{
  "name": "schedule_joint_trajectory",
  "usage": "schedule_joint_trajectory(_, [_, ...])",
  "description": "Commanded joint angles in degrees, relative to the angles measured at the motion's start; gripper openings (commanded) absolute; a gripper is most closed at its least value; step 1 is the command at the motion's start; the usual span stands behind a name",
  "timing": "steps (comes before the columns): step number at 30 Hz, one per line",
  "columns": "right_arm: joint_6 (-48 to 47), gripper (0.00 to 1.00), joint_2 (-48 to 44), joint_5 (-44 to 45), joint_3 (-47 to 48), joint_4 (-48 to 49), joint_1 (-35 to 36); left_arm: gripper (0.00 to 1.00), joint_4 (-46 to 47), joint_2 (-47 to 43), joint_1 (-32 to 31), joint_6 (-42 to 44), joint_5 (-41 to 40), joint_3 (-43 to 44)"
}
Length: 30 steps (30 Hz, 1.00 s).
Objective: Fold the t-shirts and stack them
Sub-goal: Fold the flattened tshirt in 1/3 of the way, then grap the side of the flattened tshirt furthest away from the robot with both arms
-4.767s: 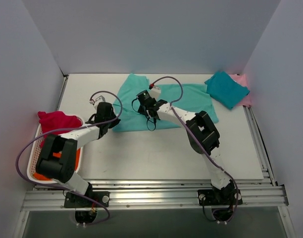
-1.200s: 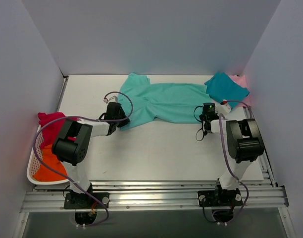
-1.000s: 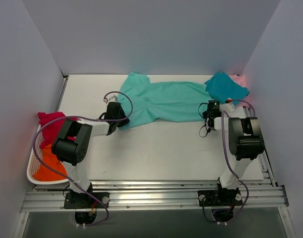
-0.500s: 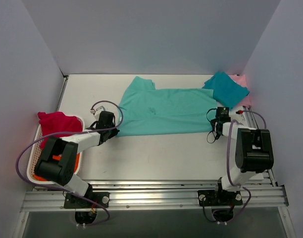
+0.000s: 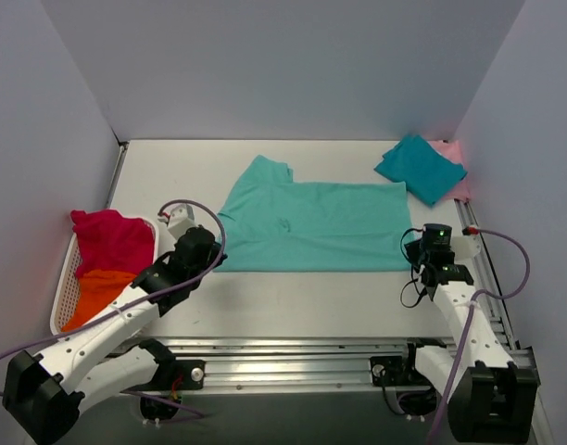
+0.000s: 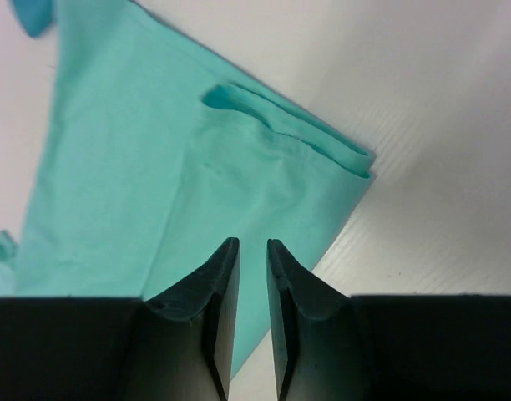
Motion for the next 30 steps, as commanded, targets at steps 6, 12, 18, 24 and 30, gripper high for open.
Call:
schedule_joint_trajectory(6, [-3.8,0.75,-8.9,0.3,9.9,-8.9,-0.1,0.02,-5.9,-1.5,-1.2,0.4,-7.8,9.4])
schedule_joint_trajectory(12, [-9.4,0.77,-1.8,-5.8,11.4,6.5,0.0,0.18,8.9,9.9,3.5,10.7,1.5,14.7])
schedule_joint_trajectory(18, [-12.3,0.76,16.2,-14.0,16.7,21.6,0.5,0.19,23.9,32.0,15.9,18.0,18.6,28.2])
schedule_joint_trajectory(24, [-12.1,0.73,33.4,-13.9,30.3,19.1,0.0,0.66,21.8,59.8,22.6,24.0,30.0,51.0])
schedule_joint_trajectory(30, [-11.4,0.73,38.2,-15.2,30.9,24.6,-0.1,0.86,12.1,83.3,26.9,25.3,38.8,80.3])
